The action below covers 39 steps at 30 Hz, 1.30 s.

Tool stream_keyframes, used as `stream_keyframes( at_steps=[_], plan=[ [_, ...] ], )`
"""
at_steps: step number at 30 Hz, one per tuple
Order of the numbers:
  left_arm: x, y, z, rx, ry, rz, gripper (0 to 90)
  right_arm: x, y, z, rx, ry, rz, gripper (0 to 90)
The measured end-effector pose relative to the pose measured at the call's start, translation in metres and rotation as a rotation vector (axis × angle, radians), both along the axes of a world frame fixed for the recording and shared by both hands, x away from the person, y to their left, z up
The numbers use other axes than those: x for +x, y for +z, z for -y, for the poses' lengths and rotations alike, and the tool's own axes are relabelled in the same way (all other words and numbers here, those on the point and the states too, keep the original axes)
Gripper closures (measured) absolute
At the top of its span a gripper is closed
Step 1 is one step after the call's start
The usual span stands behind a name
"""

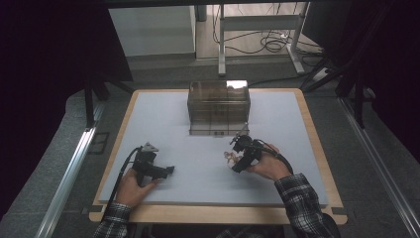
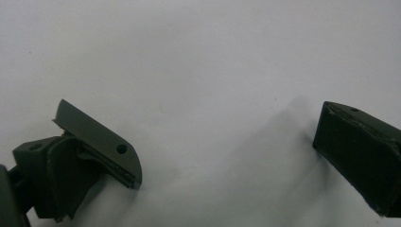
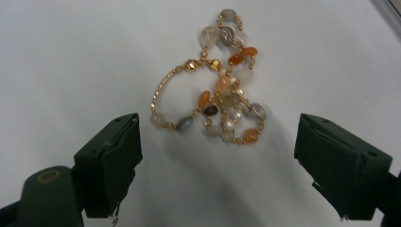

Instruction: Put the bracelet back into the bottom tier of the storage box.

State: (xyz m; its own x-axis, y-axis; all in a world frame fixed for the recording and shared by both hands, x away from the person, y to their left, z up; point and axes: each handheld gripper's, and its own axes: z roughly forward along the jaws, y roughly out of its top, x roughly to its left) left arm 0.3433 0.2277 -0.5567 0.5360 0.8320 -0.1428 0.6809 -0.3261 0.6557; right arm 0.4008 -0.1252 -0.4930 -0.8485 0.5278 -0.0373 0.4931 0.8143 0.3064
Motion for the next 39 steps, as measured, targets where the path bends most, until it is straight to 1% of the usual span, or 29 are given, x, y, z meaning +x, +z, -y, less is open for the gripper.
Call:
stream_keyframes(
  at_steps=[2, 3, 4, 5, 7, 9, 10, 11, 12, 13, 14, 16, 18, 19, 20, 21, 22, 24, 27, 28, 29, 30, 32, 33, 35, 39],
  plan=[
    [0.0, 0.0, 0.0, 0.0, 0.0, 0.0, 0.0, 0.0, -0.001, -0.003, -0.007, 0.002, -0.004, 15.5],
    [0.0, 0.0, 0.0, 0.0, 0.0, 0.0, 0.0, 0.002, -0.002, -0.005, -0.009, 0.017, -0.004, 15.5],
    [0.0, 0.0, 0.0, 0.0, 0.0, 0.0, 0.0, 0.004, -0.004, -0.01, -0.023, 0.023, -0.009, 15.5],
    [0.0, 0.0, 0.0, 0.0, 0.0, 0.0, 0.0, 0.004, -0.004, -0.01, -0.023, 0.023, -0.009, 15.5],
    [0.0, 0.0, 0.0, 0.0, 0.0, 0.0, 0.0, 0.006, -0.006, -0.018, -0.035, 0.035, -0.019, 16.1],
    [0.0, 0.0, 0.0, 0.0, 0.0, 0.0, 0.0, 0.007, -0.008, -0.022, -0.054, 0.045, -0.021, 18.2],
    [0.0, 0.0, 0.0, 0.0, 0.0, 0.0, 0.0, 0.007, -0.008, -0.022, -0.054, 0.045, -0.021, 18.2],
    [0.0, 0.0, 0.0, 0.0, 0.0, 0.0, 0.0, 0.008, -0.01, -0.025, -0.081, 0.056, -0.019, 22.4],
    [0.0, 0.0, 0.0, 0.0, 0.0, 0.0, 0.0, 0.008, -0.01, -0.025, -0.081, 0.056, -0.019, 22.4],
    [0.0, 0.0, 0.0, 0.0, 0.0, 0.0, 0.0, 0.01, -0.009, -0.027, -0.086, 0.06, -0.042, 27.9],
    [0.0, 0.0, 0.0, 0.0, 0.0, 0.0, 0.0, 0.011, -0.008, -0.027, -0.09, 0.062, -0.045, 32.3],
    [0.0, 0.0, 0.0, 0.0, 0.0, -0.001, 0.0, 0.013, -0.006, -0.026, -0.099, 0.058, -0.049, 44.3],
    [0.0, 0.0, 0.0, 0.0, 0.0, 0.0, 0.0, 0.016, -0.005, -0.025, -0.1, 0.046, -0.057, 52.2],
    [0.0, 0.0, 0.0, 0.0, 0.0, 0.0, 0.0, 0.016, -0.005, -0.025, -0.1, 0.046, -0.057, 52.2],
    [0.0, 0.0, 0.0, 0.0, 0.0, 0.0, 0.0, 0.018, -0.003, -0.025, -0.113, 0.031, -0.066, 65.2],
    [0.0, 0.0, 0.0, 0.0, 0.0, 0.0, 0.0, 0.018, -0.003, -0.025, -0.113, 0.031, -0.066, 65.2],
    [0.0, 0.0, 0.0, 0.0, 0.0, -0.001, 0.0, 0.02, -0.002, -0.026, -0.123, 0.03, -0.084, 73.4],
    [0.0, 0.0, 0.0, 0.0, 0.0, 0.0, 0.0, 0.02, -0.002, -0.027, -0.139, 0.03, -0.084, 75.9],
    [0.0, 0.0, 0.0, 0.0, 0.0, 0.0, 0.0, 0.019, -0.001, -0.029, -0.153, 0.032, -0.072, 77.4],
    [0.0, 0.0, 0.0, 0.0, 0.0, -0.001, 0.0, 0.019, 0.001, -0.027, -0.128, 0.03, -0.065, 78.9],
    [0.0, 0.0, 0.0, 0.0, 0.0, 0.0, 0.0, 0.019, 0.003, -0.024, -0.114, 0.025, -0.064, 78.9],
    [0.0, 0.0, 0.0, 0.0, 0.0, 0.0, 0.0, 0.019, 0.003, -0.024, -0.114, 0.025, -0.064, 78.9],
    [0.0, 0.0, 0.0, 0.0, 0.0, -0.001, 0.0, 0.02, 0.006, -0.016, -0.077, 0.004, -0.054, 79.0],
    [0.0, 0.0, 0.0, 0.0, 0.0, -0.001, 0.0, 0.02, 0.006, -0.016, -0.077, 0.004, -0.054, 79.0],
    [0.0, 0.0, 0.0, 0.0, 0.0, -0.001, 0.0, 0.02, 0.008, -0.011, -0.046, -0.005, -0.056, 79.0],
    [0.0, 0.0, 0.0, 0.0, 0.0, -0.001, 0.0, 0.018, 0.015, -0.003, 0.015, -0.022, -0.04, 79.0]
  ],
)
